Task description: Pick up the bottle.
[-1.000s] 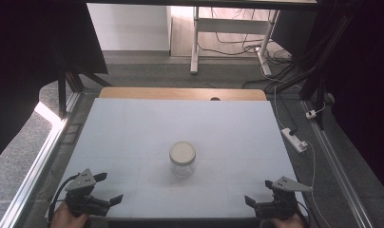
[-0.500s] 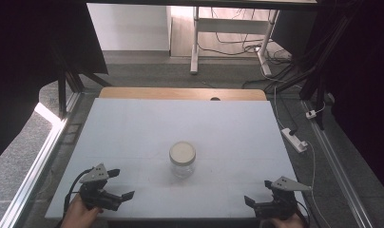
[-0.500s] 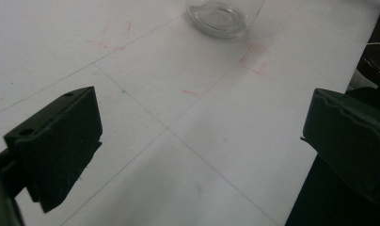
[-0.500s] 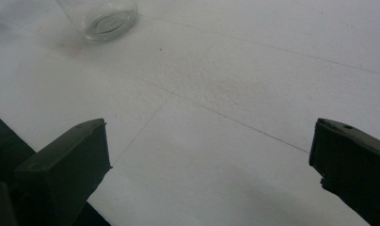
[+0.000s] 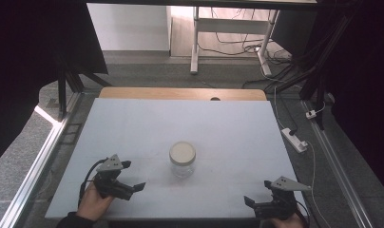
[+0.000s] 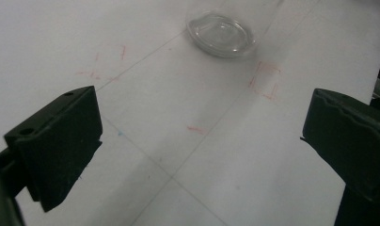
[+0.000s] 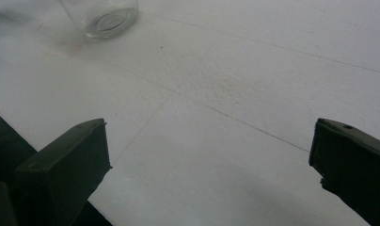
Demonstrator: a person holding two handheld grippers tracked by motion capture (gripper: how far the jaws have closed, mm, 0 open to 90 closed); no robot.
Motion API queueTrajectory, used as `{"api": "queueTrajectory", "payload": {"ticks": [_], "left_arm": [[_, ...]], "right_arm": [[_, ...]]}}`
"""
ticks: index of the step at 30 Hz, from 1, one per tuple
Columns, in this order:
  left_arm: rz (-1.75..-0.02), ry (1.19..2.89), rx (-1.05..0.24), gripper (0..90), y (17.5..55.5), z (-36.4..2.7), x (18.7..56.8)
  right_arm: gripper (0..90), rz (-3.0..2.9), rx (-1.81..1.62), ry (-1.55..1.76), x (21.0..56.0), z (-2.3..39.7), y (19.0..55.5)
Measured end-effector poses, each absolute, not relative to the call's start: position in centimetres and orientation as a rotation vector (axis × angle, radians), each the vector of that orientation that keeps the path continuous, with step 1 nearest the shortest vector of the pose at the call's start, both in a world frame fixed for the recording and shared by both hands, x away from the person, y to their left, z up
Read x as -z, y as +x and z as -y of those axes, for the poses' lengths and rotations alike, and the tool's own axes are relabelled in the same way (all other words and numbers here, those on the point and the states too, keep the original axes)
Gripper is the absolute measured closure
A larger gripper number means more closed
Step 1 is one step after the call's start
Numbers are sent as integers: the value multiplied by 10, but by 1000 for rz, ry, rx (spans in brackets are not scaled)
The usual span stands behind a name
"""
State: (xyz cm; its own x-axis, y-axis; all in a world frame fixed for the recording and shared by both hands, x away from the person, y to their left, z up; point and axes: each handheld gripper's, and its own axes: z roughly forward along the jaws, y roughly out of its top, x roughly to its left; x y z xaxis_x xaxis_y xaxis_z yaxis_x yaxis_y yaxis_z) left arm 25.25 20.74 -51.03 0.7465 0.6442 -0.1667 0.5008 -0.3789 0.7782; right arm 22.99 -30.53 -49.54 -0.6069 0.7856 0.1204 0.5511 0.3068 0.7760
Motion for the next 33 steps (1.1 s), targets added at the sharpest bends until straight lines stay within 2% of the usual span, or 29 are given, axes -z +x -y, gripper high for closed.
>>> {"api": "queueTrajectory", "payload": {"ticks": [33], "left_arm": [[-687, 2138, -162, 0, 314, -136, 517]], "right_arm": [[0, -2308, -1188, 1205, 496, 305, 230]]}}
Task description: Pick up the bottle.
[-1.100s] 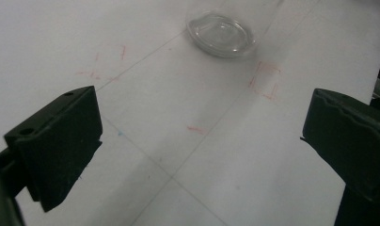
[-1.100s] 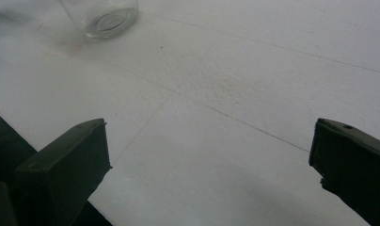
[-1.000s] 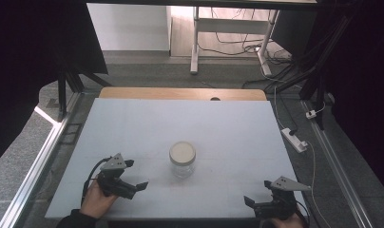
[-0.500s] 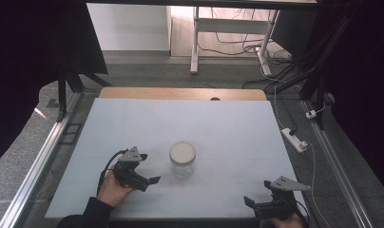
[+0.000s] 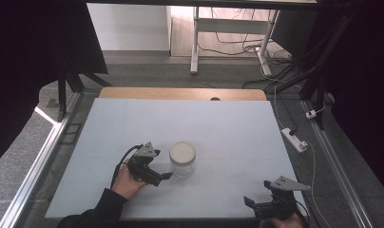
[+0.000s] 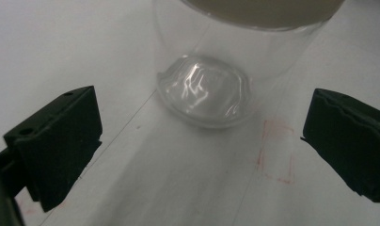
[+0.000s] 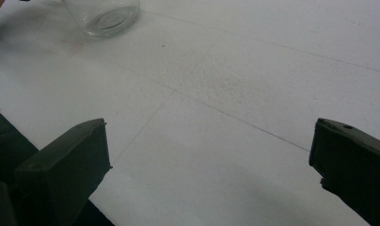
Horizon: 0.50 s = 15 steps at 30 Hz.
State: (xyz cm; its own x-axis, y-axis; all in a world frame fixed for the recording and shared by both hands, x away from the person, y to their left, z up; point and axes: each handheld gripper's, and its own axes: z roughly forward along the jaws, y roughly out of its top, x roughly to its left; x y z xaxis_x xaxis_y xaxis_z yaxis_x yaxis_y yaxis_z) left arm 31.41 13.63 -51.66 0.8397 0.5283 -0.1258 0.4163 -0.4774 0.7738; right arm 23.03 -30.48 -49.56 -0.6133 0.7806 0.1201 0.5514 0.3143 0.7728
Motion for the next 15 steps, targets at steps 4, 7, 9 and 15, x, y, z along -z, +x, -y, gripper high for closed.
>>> {"api": "queueTrajectory", "payload": {"ticks": [4, 7, 9, 15], "left_arm": [[-657, 2143, -157, 0, 320, -127, 518], [-636, 2149, -147, 0, 325, -120, 520], [-622, 2155, -153, 0, 327, -114, 521], [-593, 2150, -158, 0, 333, -102, 524]], "right_arm": [[0, -2310, -1188, 1204, 496, 305, 231], [0, -2310, -1188, 1204, 496, 305, 231], [0, -2311, -1188, 1204, 496, 305, 231], [0, -2314, -1190, 1203, 496, 305, 231]]}}
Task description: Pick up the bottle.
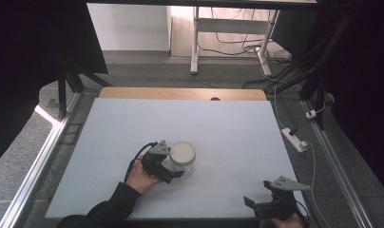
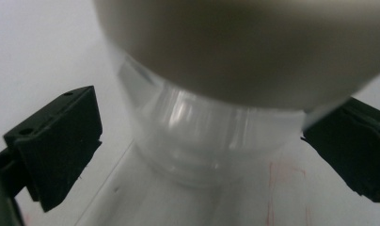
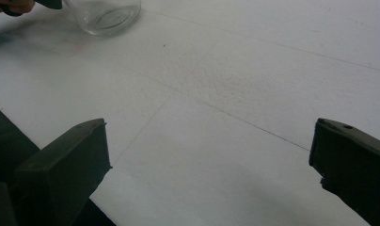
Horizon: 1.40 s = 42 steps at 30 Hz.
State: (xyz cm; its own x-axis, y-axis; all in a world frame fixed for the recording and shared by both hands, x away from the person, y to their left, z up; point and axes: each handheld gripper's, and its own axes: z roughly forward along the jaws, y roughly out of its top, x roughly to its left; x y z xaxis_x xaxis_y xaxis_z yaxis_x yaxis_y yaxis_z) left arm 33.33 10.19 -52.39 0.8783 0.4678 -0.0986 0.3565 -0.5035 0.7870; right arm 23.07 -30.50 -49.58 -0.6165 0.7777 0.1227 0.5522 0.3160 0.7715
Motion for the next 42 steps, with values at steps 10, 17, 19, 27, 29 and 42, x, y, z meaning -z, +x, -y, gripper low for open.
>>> {"api": "queueTrajectory", "payload": {"ticks": [10, 17, 19, 27, 29, 42], "left_arm": [[-559, 2149, -189, 26, 338, -88, 525], [-555, 2145, -194, 58, 337, -86, 524], [-545, 2150, -200, 64, 337, -86, 524], [-564, 2148, -224, 70, 335, -85, 523], [-567, 2150, -226, 71, 335, -84, 523], [-588, 2112, -228, 73, 334, -92, 511]], "right_arm": [[0, -2319, -1186, 1201, 496, 305, 231], [0, -2323, -1183, 1194, 496, 304, 231], [0, -2323, -1183, 1195, 496, 304, 231], [0, -2325, -1180, 1190, 496, 304, 230], [0, -2325, -1180, 1189, 496, 304, 230], [0, -2325, -1182, 1190, 496, 304, 230]]}}
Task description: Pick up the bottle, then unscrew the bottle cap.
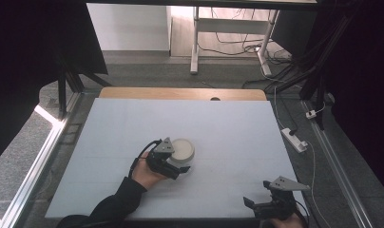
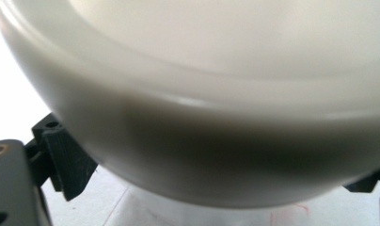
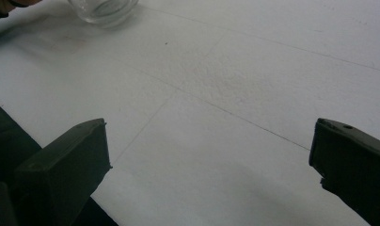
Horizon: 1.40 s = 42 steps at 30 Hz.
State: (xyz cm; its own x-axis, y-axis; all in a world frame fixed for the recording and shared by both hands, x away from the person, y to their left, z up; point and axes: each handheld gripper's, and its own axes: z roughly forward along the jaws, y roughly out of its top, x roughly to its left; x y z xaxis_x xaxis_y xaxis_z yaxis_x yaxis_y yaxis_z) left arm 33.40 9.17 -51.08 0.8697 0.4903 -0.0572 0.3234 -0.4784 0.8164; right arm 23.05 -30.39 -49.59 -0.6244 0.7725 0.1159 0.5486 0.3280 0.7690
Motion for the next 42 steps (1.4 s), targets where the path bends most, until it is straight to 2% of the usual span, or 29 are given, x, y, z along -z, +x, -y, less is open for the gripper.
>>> {"api": "queueTrajectory", "payload": {"ticks": [23, 42], "left_arm": [[-524, 2079, -236, 72, 307, -97, 475], [-526, 2114, -232, 73, 303, -98, 475]], "right_arm": [[0, -2324, -1185, 1191, 496, 304, 230], [0, -2328, -1185, 1182, 495, 303, 230]]}}
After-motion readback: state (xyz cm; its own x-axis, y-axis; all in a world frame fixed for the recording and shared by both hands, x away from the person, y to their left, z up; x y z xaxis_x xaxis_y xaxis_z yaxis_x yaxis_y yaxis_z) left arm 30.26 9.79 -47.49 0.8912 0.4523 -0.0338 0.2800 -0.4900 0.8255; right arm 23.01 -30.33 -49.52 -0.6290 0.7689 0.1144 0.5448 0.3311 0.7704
